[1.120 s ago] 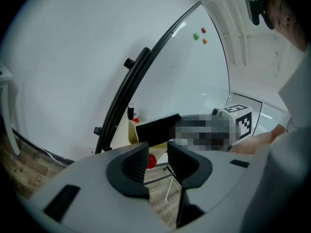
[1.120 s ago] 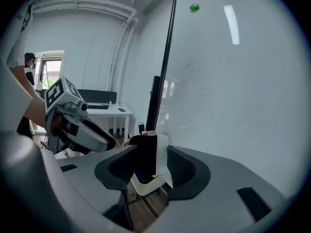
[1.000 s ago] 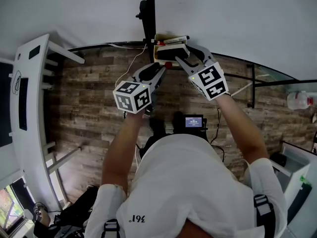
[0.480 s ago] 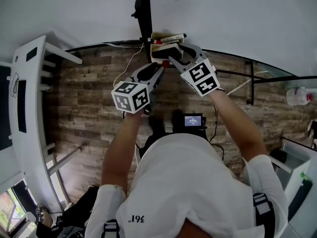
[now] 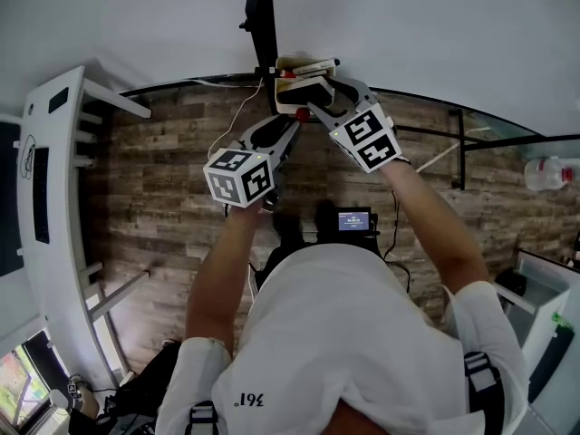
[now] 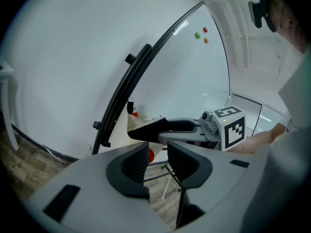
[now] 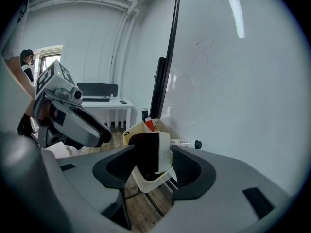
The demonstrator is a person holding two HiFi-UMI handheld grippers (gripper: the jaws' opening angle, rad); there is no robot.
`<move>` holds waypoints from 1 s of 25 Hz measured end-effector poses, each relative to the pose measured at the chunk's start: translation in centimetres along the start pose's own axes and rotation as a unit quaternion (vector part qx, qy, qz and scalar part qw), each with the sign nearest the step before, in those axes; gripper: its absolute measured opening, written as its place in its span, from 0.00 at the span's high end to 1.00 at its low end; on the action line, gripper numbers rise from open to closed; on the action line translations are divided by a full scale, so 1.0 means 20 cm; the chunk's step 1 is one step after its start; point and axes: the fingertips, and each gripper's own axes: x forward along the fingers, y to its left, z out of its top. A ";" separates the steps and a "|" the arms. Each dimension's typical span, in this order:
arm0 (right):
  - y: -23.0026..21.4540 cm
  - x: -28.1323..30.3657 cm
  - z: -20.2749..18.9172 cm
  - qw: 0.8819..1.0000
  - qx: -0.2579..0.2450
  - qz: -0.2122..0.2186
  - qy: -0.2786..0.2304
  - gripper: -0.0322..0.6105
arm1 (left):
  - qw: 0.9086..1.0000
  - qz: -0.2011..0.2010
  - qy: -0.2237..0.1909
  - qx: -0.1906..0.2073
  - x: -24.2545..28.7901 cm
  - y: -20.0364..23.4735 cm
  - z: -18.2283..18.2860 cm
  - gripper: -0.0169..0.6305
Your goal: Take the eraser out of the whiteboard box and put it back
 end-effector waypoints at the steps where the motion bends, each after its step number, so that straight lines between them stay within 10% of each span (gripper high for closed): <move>1: 0.01 0.00 0.00 1.000 0.001 0.000 0.001 0.58 | 1.000 0.000 0.000 0.000 0.00 0.00 0.00 0.78; 25: -0.01 -0.26 0.15 0.998 0.012 -0.031 -0.051 0.53 | 0.999 -0.006 -0.035 0.011 -0.10 -0.09 0.10 0.78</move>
